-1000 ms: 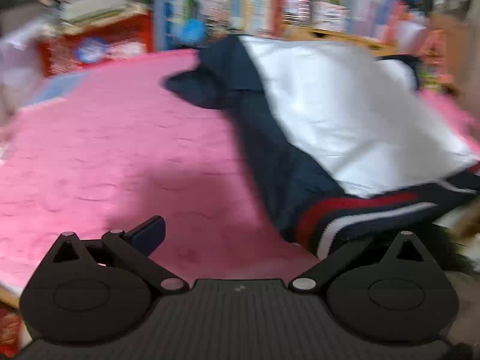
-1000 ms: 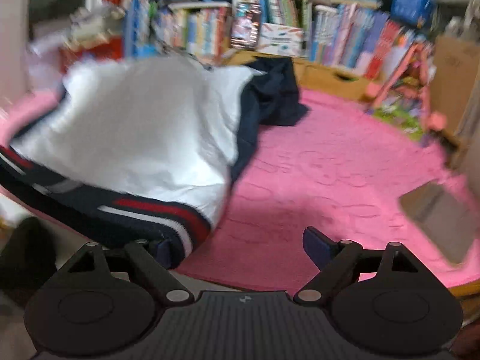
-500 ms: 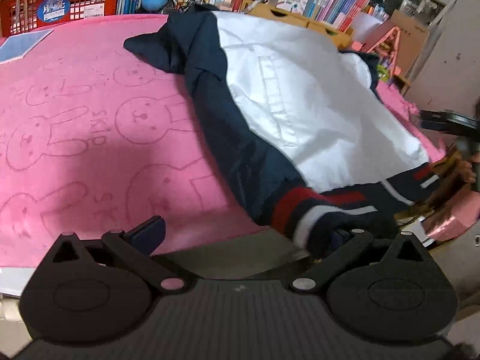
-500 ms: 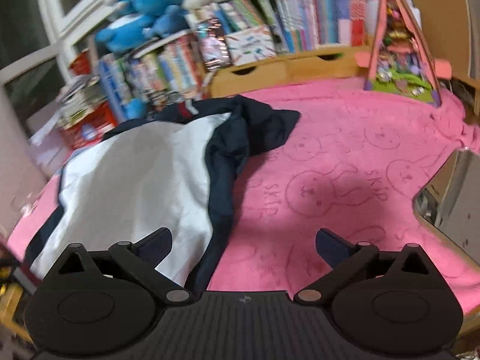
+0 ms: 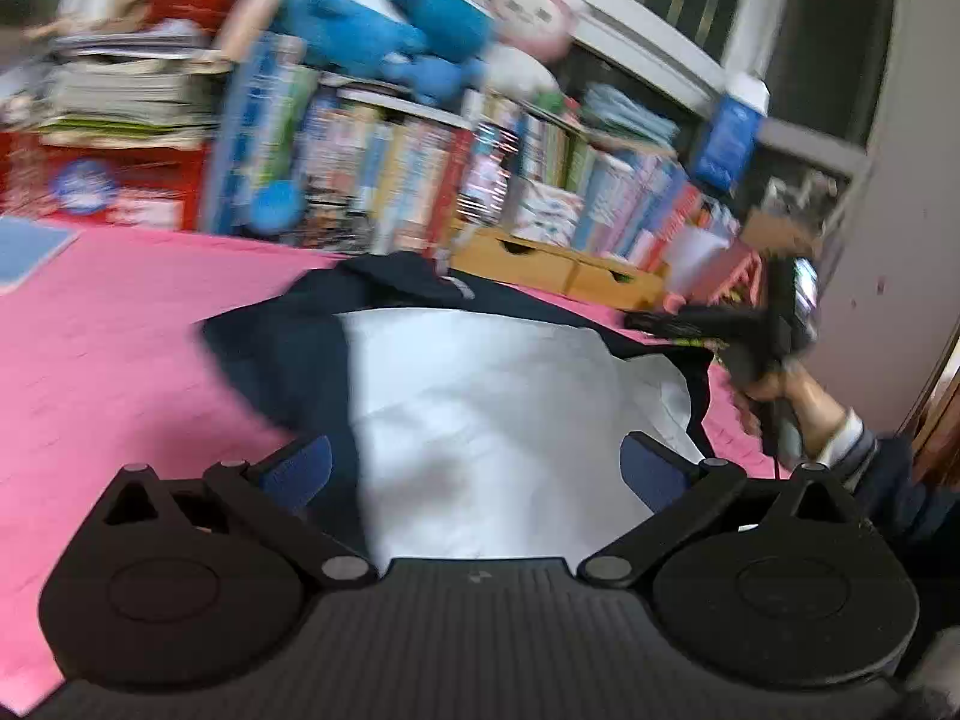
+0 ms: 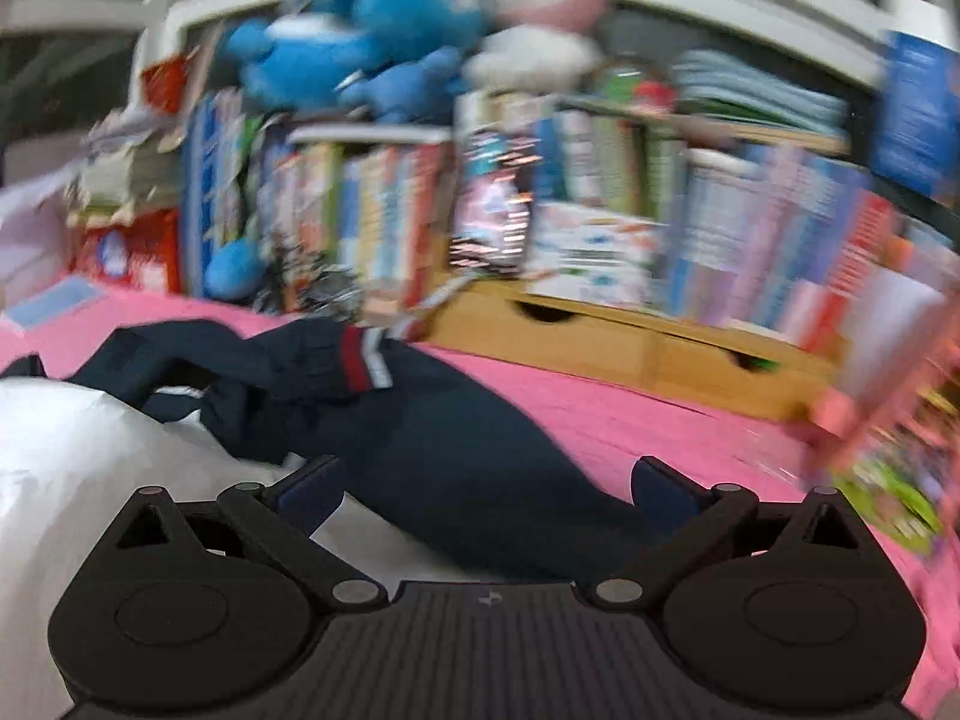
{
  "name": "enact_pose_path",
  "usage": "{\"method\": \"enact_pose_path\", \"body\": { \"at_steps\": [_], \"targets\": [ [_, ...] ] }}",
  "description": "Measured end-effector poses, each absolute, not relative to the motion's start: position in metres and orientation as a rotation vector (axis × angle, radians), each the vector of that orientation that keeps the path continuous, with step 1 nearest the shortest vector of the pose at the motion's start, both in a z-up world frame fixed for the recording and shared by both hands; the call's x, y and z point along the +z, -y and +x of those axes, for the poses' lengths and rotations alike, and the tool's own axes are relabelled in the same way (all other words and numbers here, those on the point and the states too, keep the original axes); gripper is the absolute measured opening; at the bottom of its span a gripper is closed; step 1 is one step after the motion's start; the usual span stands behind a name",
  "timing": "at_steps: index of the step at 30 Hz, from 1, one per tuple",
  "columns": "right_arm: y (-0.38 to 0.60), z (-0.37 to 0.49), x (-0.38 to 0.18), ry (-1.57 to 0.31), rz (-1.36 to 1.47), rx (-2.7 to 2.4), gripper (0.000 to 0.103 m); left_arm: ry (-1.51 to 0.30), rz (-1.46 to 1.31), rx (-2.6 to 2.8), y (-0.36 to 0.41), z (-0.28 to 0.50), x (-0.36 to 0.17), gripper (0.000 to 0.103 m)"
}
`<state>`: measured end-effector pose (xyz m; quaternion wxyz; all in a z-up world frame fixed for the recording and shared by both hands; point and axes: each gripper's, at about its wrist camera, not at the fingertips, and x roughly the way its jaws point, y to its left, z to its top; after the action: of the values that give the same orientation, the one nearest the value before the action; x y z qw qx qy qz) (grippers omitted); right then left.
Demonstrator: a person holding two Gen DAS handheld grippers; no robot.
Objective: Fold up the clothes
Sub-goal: 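Grasp the navy sleeve cuff with the right gripper while the left gripper smooths the white back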
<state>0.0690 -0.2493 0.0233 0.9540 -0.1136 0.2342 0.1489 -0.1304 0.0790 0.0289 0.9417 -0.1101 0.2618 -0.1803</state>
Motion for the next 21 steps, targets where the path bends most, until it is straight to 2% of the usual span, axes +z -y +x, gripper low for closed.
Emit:
{"method": "enact_pose_path", "body": {
  "at_steps": [7, 12, 15, 17, 18, 19, 21],
  "targets": [
    [0.170, 0.153, -0.006, -0.654, -0.320, 0.371, 0.103, -0.658, -0.162, -0.303, -0.014, -0.048, -0.042, 0.103],
    [0.132, 0.194, -0.034, -0.800, -0.338, 0.433, 0.103, -0.658, -0.091, -0.250, -0.006, -0.044, -0.067, 0.103],
    [0.126, 0.193, -0.047, -0.766, -0.343, 0.444, 0.102, -0.658, -0.072, -0.236, -0.002, -0.043, -0.069, 0.103],
    [0.132, 0.195, -0.044, -0.755, -0.293, 0.421, 0.072, -0.657, -0.069, -0.233, -0.003, -0.045, -0.069, 0.103],
    [0.137, 0.196, -0.038, -0.746, -0.261, 0.399, 0.028, -0.655, -0.072, -0.234, -0.004, -0.047, -0.069, 0.103],
    [0.143, 0.196, -0.033, -0.729, -0.246, 0.360, 0.009, -0.654, -0.074, -0.235, -0.005, -0.049, -0.068, 0.103],
    [0.160, 0.197, -0.022, -0.687, -0.246, 0.258, 0.009, -0.652, -0.076, -0.235, -0.006, -0.049, -0.068, 0.103]
  ]
}}
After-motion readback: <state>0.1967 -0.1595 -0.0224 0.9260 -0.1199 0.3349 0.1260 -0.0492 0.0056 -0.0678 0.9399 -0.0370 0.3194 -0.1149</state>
